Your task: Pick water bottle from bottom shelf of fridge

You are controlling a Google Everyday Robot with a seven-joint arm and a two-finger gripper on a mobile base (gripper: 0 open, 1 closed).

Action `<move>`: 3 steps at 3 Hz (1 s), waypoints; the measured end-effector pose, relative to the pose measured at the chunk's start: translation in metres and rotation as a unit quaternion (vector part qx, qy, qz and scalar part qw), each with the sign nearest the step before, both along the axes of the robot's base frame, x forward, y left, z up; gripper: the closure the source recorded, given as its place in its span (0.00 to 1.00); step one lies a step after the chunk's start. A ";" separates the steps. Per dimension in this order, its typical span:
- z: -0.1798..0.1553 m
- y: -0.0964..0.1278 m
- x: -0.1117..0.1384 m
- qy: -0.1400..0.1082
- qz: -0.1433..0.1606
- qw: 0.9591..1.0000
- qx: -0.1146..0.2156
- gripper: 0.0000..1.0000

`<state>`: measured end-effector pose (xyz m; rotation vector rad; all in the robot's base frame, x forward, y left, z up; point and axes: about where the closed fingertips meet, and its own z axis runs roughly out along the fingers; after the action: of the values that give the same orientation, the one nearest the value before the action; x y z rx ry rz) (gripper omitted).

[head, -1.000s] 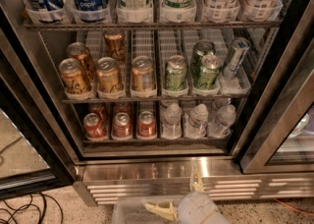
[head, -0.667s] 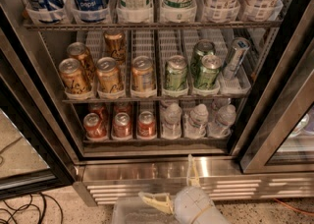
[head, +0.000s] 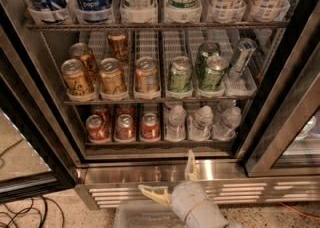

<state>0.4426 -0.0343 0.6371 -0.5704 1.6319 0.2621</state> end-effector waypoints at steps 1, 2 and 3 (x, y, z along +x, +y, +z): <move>-0.003 -0.001 0.016 -0.010 -0.022 1.000 -0.020 0.02; -0.006 -0.005 0.030 -0.015 -0.055 0.998 -0.035 0.06; -0.014 -0.012 0.042 -0.007 -0.087 0.996 -0.033 0.10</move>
Offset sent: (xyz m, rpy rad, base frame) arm 0.0475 -0.0155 -0.0118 -0.1164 -0.0378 -0.2096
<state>0.4851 -0.0458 0.6228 -0.4756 1.6693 0.0749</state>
